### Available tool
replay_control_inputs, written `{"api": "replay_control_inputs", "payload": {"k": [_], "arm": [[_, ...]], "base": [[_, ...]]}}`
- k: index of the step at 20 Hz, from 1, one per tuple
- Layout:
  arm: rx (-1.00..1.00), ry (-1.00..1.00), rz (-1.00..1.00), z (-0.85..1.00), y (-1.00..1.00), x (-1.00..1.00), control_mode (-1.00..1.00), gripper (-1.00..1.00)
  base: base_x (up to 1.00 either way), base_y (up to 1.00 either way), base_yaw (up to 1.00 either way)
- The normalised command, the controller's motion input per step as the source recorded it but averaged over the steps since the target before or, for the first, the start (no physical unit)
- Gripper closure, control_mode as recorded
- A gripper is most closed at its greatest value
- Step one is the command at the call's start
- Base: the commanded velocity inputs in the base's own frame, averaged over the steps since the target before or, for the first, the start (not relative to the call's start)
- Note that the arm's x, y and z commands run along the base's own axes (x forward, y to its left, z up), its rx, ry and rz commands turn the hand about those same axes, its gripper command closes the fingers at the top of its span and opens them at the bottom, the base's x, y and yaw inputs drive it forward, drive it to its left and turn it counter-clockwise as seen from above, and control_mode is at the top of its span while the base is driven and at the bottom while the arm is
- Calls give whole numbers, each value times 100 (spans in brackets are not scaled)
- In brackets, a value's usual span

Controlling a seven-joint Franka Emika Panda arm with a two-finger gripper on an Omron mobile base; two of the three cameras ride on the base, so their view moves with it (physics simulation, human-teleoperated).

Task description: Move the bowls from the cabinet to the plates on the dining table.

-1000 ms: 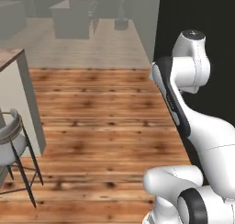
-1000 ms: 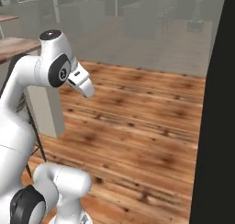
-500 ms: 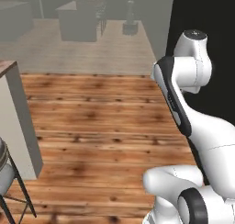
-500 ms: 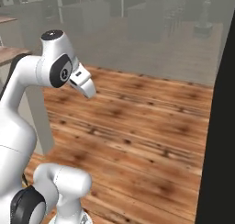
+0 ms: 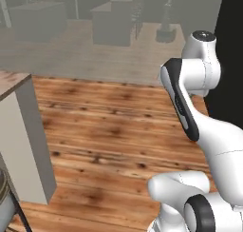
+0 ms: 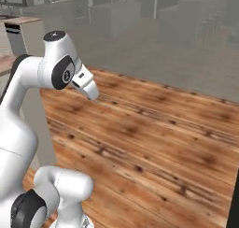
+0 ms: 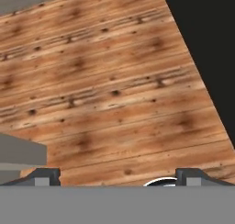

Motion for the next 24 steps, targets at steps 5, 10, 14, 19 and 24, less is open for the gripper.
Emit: {"api": "replay_control_inputs", "payload": {"k": [5, 10, 14, 19, 24], "arm": [[0, 0, 0, 0, 0, 0, 100, -100], [0, 0, 0, 0, 0, 0, 100, -100], [0, 0, 0, 0, 0, 0, 100, -100], [0, 0, 0, 0, 0, 0, 100, -100], [0, 0, 0, 0, 0, 0, 100, -100]], "base": [[100, 0, 36], [100, 0, 36], [100, 0, 40], [100, 0, 44], [100, -11, 46]]}}
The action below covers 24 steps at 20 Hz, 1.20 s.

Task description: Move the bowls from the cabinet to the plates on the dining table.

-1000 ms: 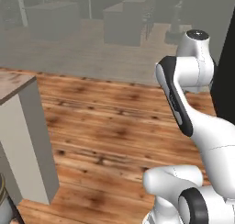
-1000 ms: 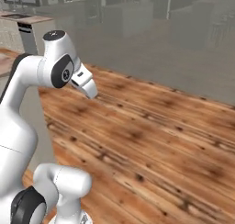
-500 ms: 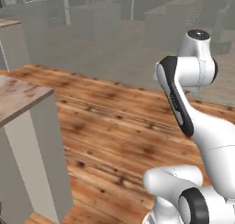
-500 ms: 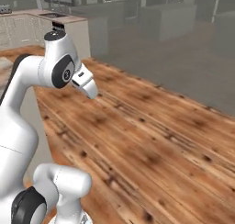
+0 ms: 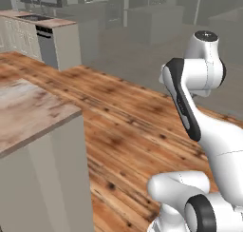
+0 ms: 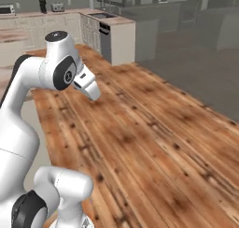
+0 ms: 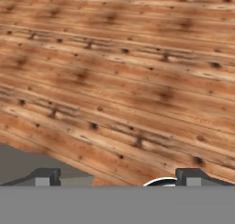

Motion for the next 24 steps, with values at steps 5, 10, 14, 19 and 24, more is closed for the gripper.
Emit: {"api": "replay_control_inputs", "payload": {"k": [5, 10, 14, 19, 24], "arm": [[0, 0, 0, 0, 0, 0, 100, -100], [0, 0, 0, 0, 0, 0, 100, -100], [0, 0, 0, 0, 0, 0, 100, -100], [0, 0, 0, 0, 0, 0, 100, -100], [0, 0, 0, 0, 0, 0, 100, -100]], "base": [[100, -53, 39], [94, -90, 30], [95, -79, 30], [100, -36, 40], [100, -23, 37]]}}
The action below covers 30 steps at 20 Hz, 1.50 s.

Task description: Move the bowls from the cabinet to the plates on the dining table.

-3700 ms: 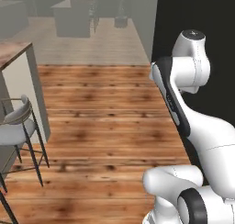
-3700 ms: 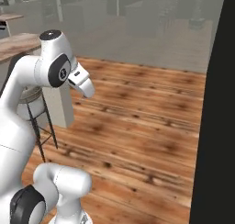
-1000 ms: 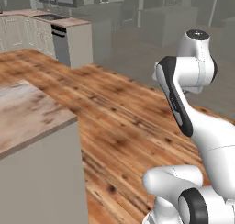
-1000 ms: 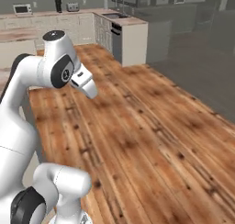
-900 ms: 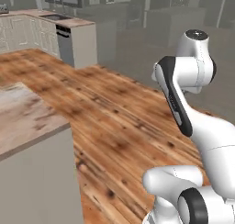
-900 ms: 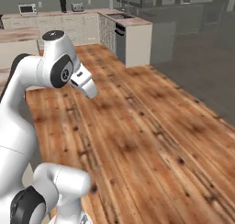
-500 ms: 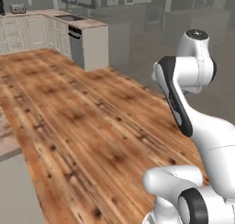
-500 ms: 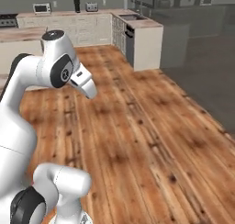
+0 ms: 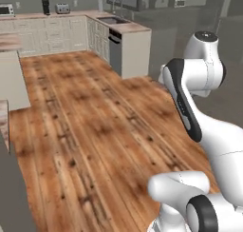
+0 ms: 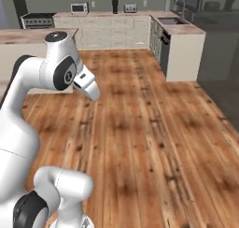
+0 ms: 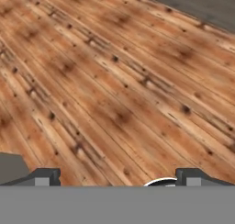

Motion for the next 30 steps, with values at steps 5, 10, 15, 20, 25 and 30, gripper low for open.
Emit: {"api": "replay_control_inputs", "payload": {"k": [5, 10, 15, 20, 25, 30], "arm": [[0, 0, 0, 0, 0, 0, 100, -100], [0, 0, 0, 0, 0, 0, 100, -100], [0, 0, 0, 0, 0, 0, 100, -100], [0, 0, 0, 0, 0, 0, 100, -100], [0, 0, 0, 0, 0, 0, 100, -100], [0, 0, 0, 0, 0, 0, 100, -100]], "base": [[100, -14, 32], [100, -35, 22], [100, -46, 11], [100, -61, 8], [100, -37, 9], [100, -22, 10]]}}
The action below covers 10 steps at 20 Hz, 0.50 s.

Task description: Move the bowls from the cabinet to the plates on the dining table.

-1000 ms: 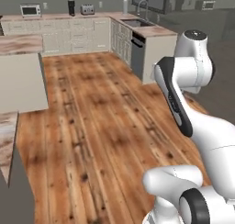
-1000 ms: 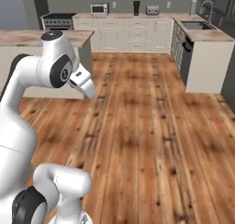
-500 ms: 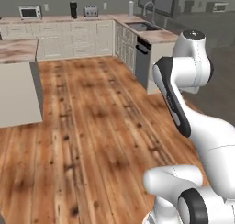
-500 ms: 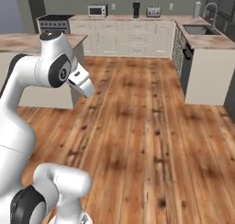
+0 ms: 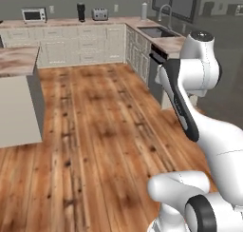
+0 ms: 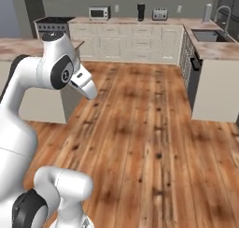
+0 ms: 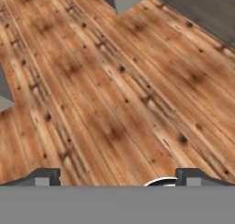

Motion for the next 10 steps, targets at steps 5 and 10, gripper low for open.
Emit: {"api": "replay_control_inputs", "payload": {"k": [5, 10], "arm": [[0, 0, 0, 0, 0, 0, 100, -100], [0, 0, 0, 0, 0, 0, 100, -100]], "base": [[100, -6, 12], [100, -12, 11]]}}
